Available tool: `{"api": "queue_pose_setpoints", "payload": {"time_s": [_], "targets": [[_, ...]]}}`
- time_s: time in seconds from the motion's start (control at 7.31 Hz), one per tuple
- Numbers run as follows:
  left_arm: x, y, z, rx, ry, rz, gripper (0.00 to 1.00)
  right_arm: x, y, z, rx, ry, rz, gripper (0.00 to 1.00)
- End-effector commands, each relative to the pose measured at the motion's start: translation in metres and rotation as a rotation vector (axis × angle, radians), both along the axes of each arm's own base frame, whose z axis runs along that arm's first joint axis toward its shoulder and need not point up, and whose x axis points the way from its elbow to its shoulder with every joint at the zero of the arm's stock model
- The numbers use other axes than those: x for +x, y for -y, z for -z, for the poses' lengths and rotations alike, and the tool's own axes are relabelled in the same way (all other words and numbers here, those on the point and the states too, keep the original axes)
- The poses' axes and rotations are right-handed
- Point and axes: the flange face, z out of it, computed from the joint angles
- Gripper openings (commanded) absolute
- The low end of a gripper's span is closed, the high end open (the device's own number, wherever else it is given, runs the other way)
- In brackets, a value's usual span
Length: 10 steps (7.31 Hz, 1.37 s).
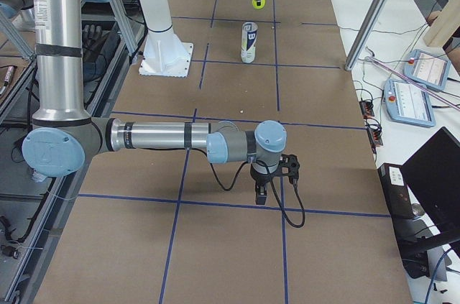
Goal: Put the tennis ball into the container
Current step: 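Lift the tennis ball with the left gripper and carry it toward the clear tube, then lower the ball onto the clear tube's opening and open the left gripper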
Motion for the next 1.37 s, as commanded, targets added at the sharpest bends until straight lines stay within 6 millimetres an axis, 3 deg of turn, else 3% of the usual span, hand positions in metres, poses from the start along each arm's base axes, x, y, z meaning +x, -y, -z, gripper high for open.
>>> {"api": "queue_pose_setpoints", "payload": {"time_s": [0.0,0.14,0.27,0.55,0.96,1.23], "targets": [[0.008,-0.001,0.047,-0.100,-0.072,-0.014,0.00,0.000,0.000,0.000,0.000,0.000,0.000,1.00],[0.033,0.000,0.074,-0.158,-0.088,0.005,0.00,0.000,0.000,0.000,0.000,0.000,0.000,1.00],[0.067,-0.019,0.086,-0.189,-0.091,-0.024,0.00,0.000,0.000,0.000,0.000,0.000,0.000,1.00],[0.128,-0.007,0.088,-0.210,-0.109,-0.039,0.00,0.000,0.000,0.000,0.000,0.000,0.000,1.00],[0.151,0.005,0.076,-0.206,-0.113,-0.048,0.00,-0.001,0.000,0.000,0.000,0.000,0.001,1.00],[0.155,0.003,0.068,-0.208,-0.108,-0.054,0.00,0.000,0.000,0.000,0.000,0.000,0.000,1.00]]}}
